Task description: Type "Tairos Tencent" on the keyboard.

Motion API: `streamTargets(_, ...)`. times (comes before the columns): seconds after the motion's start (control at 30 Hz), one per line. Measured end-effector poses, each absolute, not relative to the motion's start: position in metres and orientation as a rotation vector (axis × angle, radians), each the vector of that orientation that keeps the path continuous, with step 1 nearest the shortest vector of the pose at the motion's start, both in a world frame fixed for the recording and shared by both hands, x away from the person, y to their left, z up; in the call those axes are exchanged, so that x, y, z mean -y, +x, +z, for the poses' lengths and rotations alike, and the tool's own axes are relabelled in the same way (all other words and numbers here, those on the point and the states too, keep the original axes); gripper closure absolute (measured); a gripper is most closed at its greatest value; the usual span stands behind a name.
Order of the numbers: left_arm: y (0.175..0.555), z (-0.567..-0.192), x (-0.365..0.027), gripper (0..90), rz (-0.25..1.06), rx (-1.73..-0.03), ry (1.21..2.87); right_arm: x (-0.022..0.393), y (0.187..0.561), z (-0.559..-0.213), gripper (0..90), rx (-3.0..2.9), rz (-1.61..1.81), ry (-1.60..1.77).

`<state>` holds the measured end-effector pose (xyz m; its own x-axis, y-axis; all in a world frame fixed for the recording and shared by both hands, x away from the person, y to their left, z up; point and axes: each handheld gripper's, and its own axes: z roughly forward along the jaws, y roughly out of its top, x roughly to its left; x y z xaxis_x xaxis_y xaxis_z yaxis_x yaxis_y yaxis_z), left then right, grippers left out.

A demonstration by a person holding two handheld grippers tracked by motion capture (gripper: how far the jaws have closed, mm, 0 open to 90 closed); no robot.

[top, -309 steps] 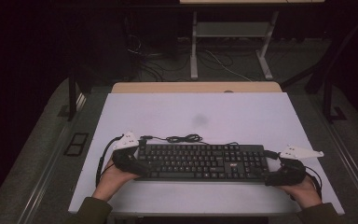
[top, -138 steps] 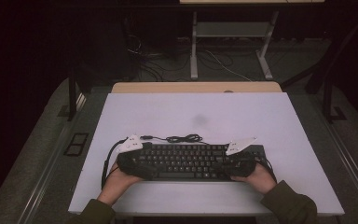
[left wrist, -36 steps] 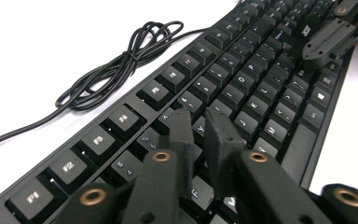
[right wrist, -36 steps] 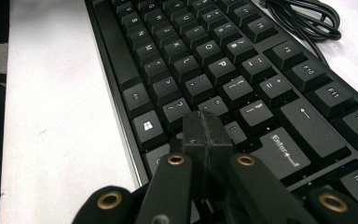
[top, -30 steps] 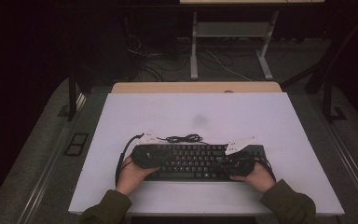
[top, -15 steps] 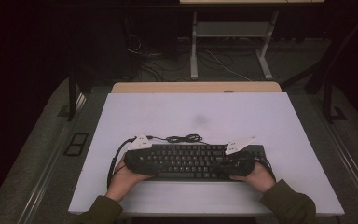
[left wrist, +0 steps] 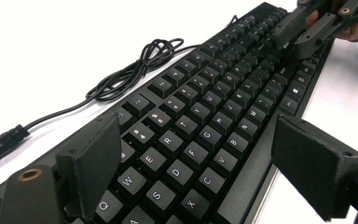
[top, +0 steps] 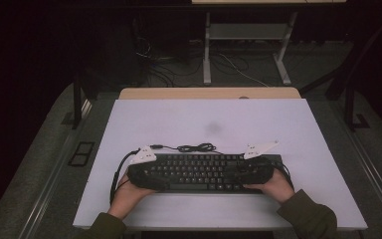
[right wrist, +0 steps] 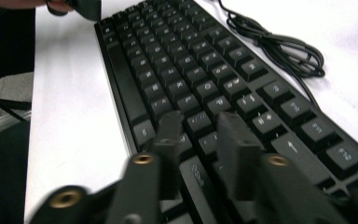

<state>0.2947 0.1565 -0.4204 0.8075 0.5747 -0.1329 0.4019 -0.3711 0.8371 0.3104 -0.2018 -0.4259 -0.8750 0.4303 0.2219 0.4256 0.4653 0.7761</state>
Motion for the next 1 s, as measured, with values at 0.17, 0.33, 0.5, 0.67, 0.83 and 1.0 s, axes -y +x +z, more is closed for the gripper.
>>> streamTargets(0.17,0.293,-0.420,-0.158,15.2,0.228,-0.725,2.003,0.196,0.314,-0.423,47.3,-2.658,1.441,0.800)
streamTargets(0.33,0.291,-0.421,-0.159,15.2,0.229,-0.731,1.999,0.188,0.319,-0.422,35.2,-2.627,1.457,0.819)
streamTargets(0.5,0.291,-0.424,-0.161,15.4,0.229,-0.739,1.992,0.181,0.324,-0.420,30.0,-2.602,1.469,0.835)
streamTargets(0.67,0.291,-0.426,-0.160,17.2,0.233,-0.741,2.000,0.174,0.329,-0.418,28.9,-2.588,1.491,0.831)
streamTargets(0.83,0.291,-0.429,-0.160,21.2,0.228,-0.735,2.010,0.166,0.332,-0.419,28.6,-2.584,1.508,0.822)
streamTargets(1.0,0.291,-0.429,-0.162,27.9,0.228,-0.736,2.012,0.159,0.334,-0.418,28.4,-2.587,1.513,0.812)
